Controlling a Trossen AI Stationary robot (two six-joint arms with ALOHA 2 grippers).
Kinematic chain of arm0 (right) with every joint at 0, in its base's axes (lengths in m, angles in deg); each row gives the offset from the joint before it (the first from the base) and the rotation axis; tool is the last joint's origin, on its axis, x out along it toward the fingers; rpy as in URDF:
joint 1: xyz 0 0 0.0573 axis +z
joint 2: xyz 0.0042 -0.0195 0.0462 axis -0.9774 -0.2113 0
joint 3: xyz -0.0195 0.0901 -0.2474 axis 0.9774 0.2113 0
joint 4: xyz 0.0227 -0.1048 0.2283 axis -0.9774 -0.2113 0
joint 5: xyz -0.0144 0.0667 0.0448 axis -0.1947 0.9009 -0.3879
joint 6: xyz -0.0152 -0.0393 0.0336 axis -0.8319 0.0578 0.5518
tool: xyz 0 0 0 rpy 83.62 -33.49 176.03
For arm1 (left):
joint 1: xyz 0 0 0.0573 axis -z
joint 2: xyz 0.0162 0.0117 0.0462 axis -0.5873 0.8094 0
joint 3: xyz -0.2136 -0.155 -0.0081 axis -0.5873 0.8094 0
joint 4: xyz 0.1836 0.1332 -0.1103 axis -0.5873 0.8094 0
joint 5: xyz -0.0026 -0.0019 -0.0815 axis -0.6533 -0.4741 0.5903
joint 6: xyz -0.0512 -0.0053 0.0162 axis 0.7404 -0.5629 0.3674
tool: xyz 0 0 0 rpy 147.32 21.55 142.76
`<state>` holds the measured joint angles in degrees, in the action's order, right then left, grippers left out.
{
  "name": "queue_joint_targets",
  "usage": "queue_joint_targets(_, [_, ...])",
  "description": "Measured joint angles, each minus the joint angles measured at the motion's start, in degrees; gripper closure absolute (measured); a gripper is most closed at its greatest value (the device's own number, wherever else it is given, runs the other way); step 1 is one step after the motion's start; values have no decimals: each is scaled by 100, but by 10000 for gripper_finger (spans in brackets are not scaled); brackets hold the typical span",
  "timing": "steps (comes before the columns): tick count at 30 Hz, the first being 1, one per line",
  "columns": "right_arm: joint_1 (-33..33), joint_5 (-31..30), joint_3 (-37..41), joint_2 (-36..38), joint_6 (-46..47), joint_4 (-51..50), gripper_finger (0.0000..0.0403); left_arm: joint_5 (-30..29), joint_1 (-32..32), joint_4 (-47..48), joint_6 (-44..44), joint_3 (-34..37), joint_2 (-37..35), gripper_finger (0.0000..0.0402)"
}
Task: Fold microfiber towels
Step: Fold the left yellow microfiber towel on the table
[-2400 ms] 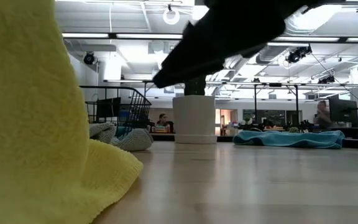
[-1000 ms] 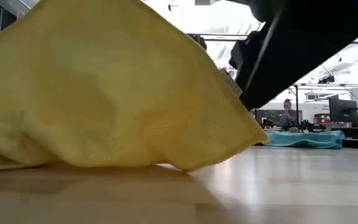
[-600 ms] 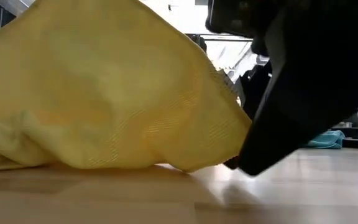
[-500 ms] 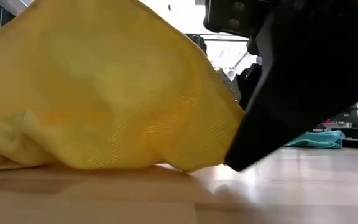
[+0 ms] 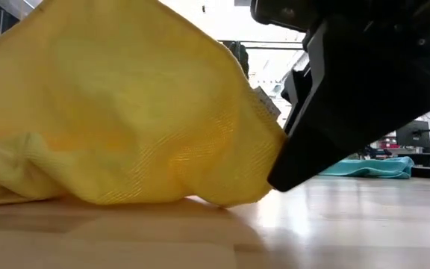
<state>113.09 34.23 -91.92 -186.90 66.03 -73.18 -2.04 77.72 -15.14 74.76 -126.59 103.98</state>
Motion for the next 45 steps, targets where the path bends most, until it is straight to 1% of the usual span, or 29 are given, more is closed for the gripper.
queue_joint_targets(3, [5, 26, -1, 25, -88, -29, 380, -2, 0, 1, 0, 0, 0, 401])
queue_joint_targets(4, [3, 56, -1, 35, -113, -20, 391, 0, 0, 1, 0, 0, 0, 401])
queue_joint_targets(5, [5, 55, -1, 57, -181, -31, 397, -2, 0, -1, 0, 0, 0, 401])
queue_joint_targets(7, [3, 87, -1, 133, -230, -211, 392, -4, 0, 3, -23, 0, 0, 401])
queue_joint_targets(10, [2, 58, -1, 465, -240, -1091, 398, -23, 0, 37, -194, 0, 0, 401])
queue_joint_targets(13, [4, -308, -1, 1033, -239, -2038, 399, -186, -49, 42, -426, -1, 0, 401])
queue_joint_targets(18, [1, -717, -1, 2196, -261, -2920, 401, -43, -415, 53, -1210, -184, 0, 401])
queue_joint_targets(21, [3, -942, -1, 2821, -382, -3169, 402, 18, -732, 44, -1772, -384, 0, 401])
queue_joint_targets(24, [-4, -1153, -1, 3336, -554, -3290, 402, -67, -1027, 42, -2355, -699, 0, 401])
queue_joint_targets(30, [-64, -1553, -1, 4089, -840, -3575, 402, -655, -1410, -110, -3595, -1619, 0, 401])
queue_joint_targets(34, [-315, -1748, -1, 4476, -603, -4006, 403, -767, -1678, -335, -4404, -2150, 0, 401])
queue_joint_targets(37, [-624, -1798, -1, 4677, -543, -4275, 403, -771, -1948, -629, -4889, -2365, 0, 401])
queue_joint_targets(39, [-875, -1789, -1, 4773, -646, -4364, 403, -681, -2141, -864, -5223, -2449, 0, 401])
queue_joint_targets(41, [-1125, -1731, -1, 4850, -894, -4365, 403, -442, -2362, -1211, -5638, -2510, 0, 401])
queue_joint_targets(45, [-1648, -1658, -139, 4913, -1433, -4423, 403, 464, -2840, -2292, -6670, -2514, 0, 401])
